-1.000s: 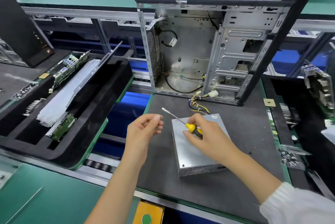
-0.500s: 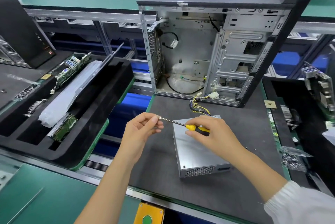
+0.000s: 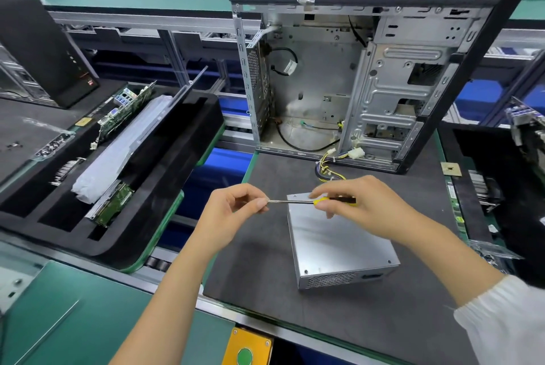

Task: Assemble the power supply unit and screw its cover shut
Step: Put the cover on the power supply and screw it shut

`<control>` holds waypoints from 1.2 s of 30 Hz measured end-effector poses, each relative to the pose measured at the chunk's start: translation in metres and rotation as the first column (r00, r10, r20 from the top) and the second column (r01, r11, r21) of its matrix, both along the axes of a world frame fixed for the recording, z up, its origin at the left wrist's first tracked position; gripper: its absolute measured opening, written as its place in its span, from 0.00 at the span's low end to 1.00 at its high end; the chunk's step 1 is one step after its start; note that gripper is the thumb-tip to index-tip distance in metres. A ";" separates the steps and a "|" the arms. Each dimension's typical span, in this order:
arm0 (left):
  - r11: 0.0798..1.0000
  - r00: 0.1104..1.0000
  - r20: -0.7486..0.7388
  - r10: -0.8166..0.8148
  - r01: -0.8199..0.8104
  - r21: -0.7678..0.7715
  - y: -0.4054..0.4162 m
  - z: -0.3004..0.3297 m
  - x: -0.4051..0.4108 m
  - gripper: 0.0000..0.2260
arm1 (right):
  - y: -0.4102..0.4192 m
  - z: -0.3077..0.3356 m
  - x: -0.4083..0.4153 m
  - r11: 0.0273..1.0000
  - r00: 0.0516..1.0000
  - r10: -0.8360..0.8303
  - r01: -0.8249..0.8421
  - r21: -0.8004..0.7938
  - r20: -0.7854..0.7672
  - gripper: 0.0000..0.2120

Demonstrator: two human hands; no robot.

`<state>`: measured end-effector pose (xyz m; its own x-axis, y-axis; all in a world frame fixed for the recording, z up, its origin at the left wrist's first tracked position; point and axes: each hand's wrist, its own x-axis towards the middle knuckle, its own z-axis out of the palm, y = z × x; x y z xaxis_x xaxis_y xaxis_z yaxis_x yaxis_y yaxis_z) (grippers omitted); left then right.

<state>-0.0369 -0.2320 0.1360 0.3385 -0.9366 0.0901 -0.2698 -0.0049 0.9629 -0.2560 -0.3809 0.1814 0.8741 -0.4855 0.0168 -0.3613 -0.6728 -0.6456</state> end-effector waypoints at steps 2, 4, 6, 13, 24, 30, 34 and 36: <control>1.000 1.000 -0.013 0.008 -0.007 0.011 0.000 -0.003 -0.002 0.07 | -0.006 0.007 0.002 0.992 0.999 0.030 -0.027 0.126 -0.025 0.06; 0.999 1.000 0.016 0.006 -0.006 0.032 0.001 -0.007 -0.004 0.08 | -0.011 0.013 0.003 0.985 0.997 0.065 -0.058 0.165 -0.035 0.08; 0.999 0.999 0.048 0.007 -0.008 0.035 0.002 -0.010 -0.007 0.09 | -0.014 0.019 0.004 0.980 0.996 0.091 -0.086 0.181 -0.017 0.07; 0.978 0.972 -0.142 0.190 -0.200 -0.064 0.001 -0.017 -0.025 0.09 | -0.023 0.030 0.006 0.956 0.992 -0.049 0.012 0.292 0.119 0.06; 0.971 0.948 -0.237 0.210 -0.231 -0.063 -0.007 -0.021 -0.025 0.07 | -0.028 0.028 -0.001 0.928 0.983 -0.106 0.045 0.371 0.146 0.06; 0.964 0.914 -0.339 0.221 -0.258 -0.068 -0.013 -0.023 -0.031 0.05 | -0.030 0.027 -0.002 0.940 0.983 -0.119 0.065 0.336 0.141 0.04; 0.958 0.922 -0.305 0.238 -0.275 -0.083 -0.016 -0.022 -0.032 0.06 | -0.033 0.026 -0.002 0.954 0.977 -0.153 0.107 0.281 0.147 0.03; 0.959 0.940 -0.245 0.239 -0.268 -0.091 -0.017 -0.021 -0.032 0.06 | -0.033 0.026 -0.003 0.957 0.981 -0.147 0.108 0.268 0.130 0.06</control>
<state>-0.0690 -0.2492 0.1152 0.5880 -0.8039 0.0892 -0.0469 0.0763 0.9960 -0.2585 -0.4138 0.2078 0.8018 -0.5975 -0.0008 -0.3217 -0.4305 -0.8433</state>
